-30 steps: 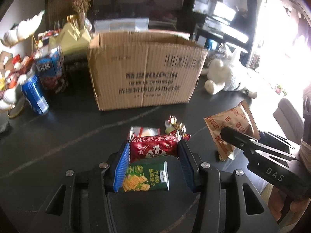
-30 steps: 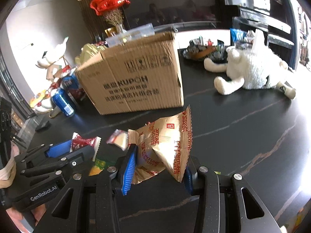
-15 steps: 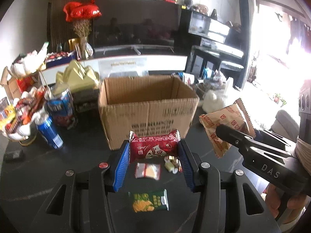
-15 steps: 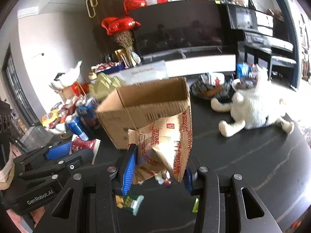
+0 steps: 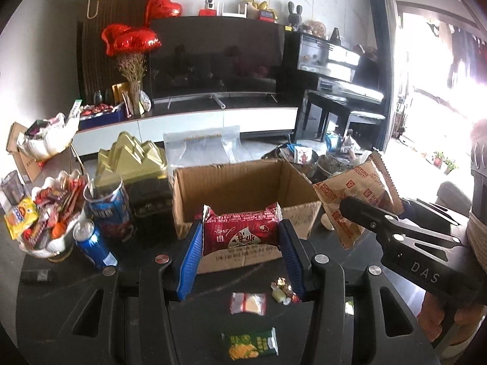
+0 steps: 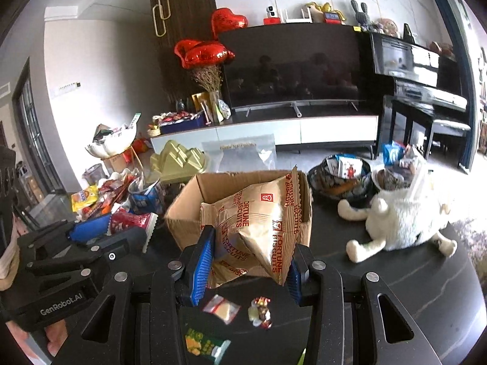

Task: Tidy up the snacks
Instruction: 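Lift and carry both held snacks toward the cardboard box, then open the left tool over the box to drop the red packet while the right drops the biscuit bag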

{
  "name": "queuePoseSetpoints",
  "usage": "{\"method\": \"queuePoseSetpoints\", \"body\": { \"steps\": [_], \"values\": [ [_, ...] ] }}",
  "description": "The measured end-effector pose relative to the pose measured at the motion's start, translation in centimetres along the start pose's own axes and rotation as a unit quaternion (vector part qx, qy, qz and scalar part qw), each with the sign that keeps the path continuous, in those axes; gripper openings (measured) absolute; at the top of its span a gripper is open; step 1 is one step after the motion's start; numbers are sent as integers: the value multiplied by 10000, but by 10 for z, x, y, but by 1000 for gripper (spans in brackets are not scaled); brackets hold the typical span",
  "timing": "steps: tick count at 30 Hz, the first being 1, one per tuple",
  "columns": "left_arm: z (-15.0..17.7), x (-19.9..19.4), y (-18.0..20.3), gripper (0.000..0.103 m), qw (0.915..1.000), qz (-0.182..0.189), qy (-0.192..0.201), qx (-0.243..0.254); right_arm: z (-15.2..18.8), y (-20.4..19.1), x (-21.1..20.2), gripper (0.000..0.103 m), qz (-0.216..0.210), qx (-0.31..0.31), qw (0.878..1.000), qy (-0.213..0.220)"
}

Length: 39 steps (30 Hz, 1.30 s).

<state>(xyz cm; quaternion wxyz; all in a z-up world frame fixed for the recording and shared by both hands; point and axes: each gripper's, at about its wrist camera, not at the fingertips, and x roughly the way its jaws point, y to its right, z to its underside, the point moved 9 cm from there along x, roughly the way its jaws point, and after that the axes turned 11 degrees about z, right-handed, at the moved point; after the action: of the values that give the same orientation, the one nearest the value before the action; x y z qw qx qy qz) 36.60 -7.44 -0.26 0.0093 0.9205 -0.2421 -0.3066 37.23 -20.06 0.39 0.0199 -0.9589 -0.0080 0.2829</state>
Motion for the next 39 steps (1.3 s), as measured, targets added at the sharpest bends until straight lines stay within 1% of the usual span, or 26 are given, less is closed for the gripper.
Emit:
{"method": "queuePoseSetpoints", "body": {
  "steps": [8, 14, 21, 27, 28, 29, 30, 31, 32, 34, 36, 39],
  "values": [
    [-23, 15, -12, 49, 10000, -32, 28, 18, -22, -2, 21, 43, -16, -59, 10000, -41],
    [-38, 40, -27, 49, 10000, -41, -53, -15, -36, -8, 48, 43, -67, -111, 9998, -144],
    [-45, 72, -45, 49, 9997, -138, -203, -42, -39, -9, 85, 43, -53, -226, 9992, -313],
    [-46, 98, -57, 49, 9993, -87, -329, -167, -37, -10, 114, 43, -102, -200, 9986, -476],
    [-46, 103, -57, 50, 9991, -68, -378, -155, -36, -10, 118, 44, -100, -188, 9986, -491],
    [-47, 106, -59, 51, 9991, -108, -384, -157, -35, -10, 122, 46, -87, -200, 9984, -514],
    [-48, 107, -62, 56, 9990, -250, -350, -156, -34, -9, 127, 48, -63, -213, 9982, -563],
    [-48, 107, -65, 60, 9987, -352, -335, -147, -32, -6, 130, 55, -6, -200, 9980, -600],
    [-49, 105, -67, 67, 9985, -429, -297, -142, -32, -4, 131, 60, 46, -179, 9980, -603],
    [-47, 99, -69, 67, 9983, -535, -213, -120, -28, 3, 130, 61, 228, -161, 9978, -600],
    [-44, 92, -66, 67, 9981, -589, -185, -33, -25, 6, 126, 61, 264, -181, 9977, -596],
    [-39, 79, -56, 68, 9983, -571, -113, 32, -21, 6, 113, 61, 266, -231, 9980, -529]
  ]
}}
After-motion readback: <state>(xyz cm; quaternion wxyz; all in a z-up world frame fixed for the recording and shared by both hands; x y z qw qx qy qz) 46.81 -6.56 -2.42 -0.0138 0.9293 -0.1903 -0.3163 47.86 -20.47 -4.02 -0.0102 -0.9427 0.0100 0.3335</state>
